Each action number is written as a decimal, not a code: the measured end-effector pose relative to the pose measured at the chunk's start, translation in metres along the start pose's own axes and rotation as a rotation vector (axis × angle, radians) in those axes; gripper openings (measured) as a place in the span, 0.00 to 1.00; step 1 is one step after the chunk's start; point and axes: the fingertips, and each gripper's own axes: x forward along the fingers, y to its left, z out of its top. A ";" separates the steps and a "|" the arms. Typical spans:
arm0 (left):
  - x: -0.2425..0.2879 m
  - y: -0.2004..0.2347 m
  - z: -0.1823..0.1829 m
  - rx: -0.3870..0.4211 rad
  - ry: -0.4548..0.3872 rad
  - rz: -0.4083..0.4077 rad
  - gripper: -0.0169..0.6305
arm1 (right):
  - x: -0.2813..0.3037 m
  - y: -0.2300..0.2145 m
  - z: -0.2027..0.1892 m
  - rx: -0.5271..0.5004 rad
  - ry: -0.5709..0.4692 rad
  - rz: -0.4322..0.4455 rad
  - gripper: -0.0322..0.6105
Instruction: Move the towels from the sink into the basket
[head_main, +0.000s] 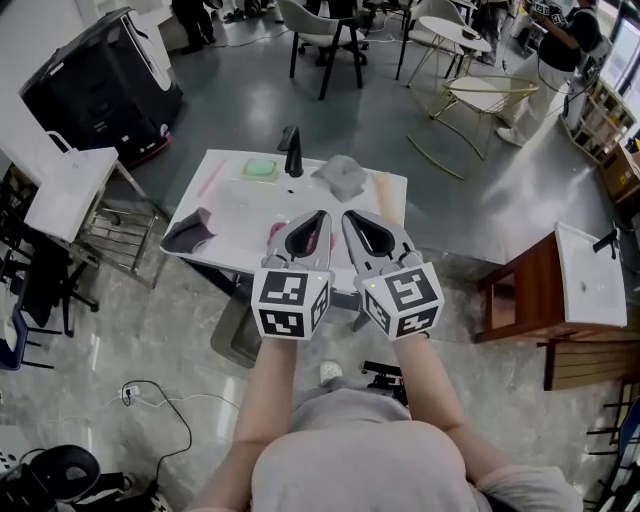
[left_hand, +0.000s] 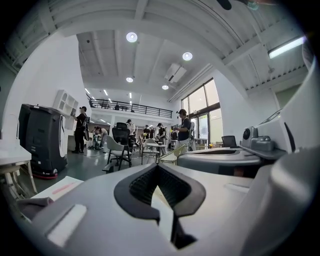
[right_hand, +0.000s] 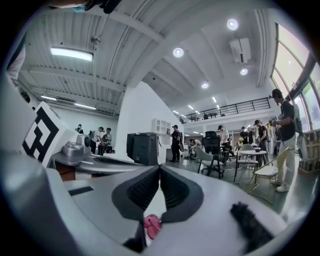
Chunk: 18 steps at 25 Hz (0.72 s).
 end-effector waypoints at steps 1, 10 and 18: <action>0.005 0.000 -0.001 0.002 0.004 0.000 0.02 | 0.004 -0.005 -0.002 0.002 0.002 -0.001 0.08; 0.037 0.017 -0.011 -0.008 0.044 0.010 0.02 | 0.033 -0.036 -0.016 0.037 0.030 -0.014 0.08; 0.064 0.045 -0.018 -0.037 0.063 0.018 0.02 | 0.063 -0.056 -0.032 0.088 0.072 -0.011 0.32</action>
